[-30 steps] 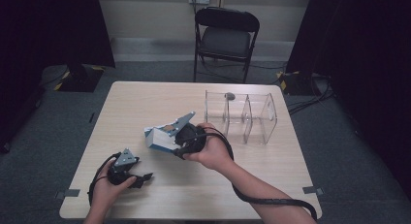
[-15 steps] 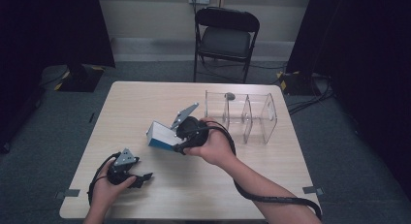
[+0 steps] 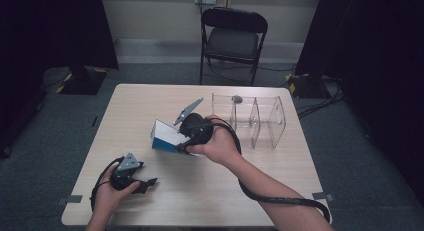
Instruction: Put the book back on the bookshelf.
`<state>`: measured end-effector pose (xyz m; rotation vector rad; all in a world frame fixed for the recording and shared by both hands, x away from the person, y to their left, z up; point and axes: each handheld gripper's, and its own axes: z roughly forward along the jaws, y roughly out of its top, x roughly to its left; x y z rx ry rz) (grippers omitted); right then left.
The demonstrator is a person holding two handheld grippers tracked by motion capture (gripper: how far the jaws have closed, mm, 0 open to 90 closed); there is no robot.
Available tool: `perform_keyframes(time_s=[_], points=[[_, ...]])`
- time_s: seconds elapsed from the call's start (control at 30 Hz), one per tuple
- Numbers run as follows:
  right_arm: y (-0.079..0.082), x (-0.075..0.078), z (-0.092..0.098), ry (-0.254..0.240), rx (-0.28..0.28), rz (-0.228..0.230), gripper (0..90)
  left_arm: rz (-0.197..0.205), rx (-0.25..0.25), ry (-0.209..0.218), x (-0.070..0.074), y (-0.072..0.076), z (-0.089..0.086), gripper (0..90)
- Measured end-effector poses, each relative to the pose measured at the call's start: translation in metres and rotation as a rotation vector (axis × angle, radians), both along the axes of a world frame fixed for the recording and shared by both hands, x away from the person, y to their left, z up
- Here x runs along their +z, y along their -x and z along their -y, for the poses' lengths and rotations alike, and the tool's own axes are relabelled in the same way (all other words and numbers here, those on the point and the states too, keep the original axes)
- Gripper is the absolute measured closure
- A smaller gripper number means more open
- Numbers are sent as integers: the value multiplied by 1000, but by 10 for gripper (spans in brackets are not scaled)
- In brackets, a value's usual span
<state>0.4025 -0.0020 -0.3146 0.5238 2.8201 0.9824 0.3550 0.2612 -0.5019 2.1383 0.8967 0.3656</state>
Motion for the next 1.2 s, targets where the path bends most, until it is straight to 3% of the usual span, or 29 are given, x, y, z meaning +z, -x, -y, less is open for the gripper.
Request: perform_keyframes(time_s=[0.3, 0.47, 0.57, 0.77, 1.2], points=[[0, 1, -2, 7, 4, 3, 619, 9, -7, -15, 0, 0, 1, 156], [1, 8, 1, 5, -7, -29, 619, 7, -13, -19, 1, 0, 0, 156], [-3, 16, 4, -23, -22, -54, 619, 6, -11, -19, 1, 0, 0, 156], [-12, 21, 0, -24, -25, -71, 617, 5, -9, -18, 0, 0, 1, 155], [-8, 21, -5, 11, -19, -73, 619, 5, -11, -18, 0, 0, 0, 156]])
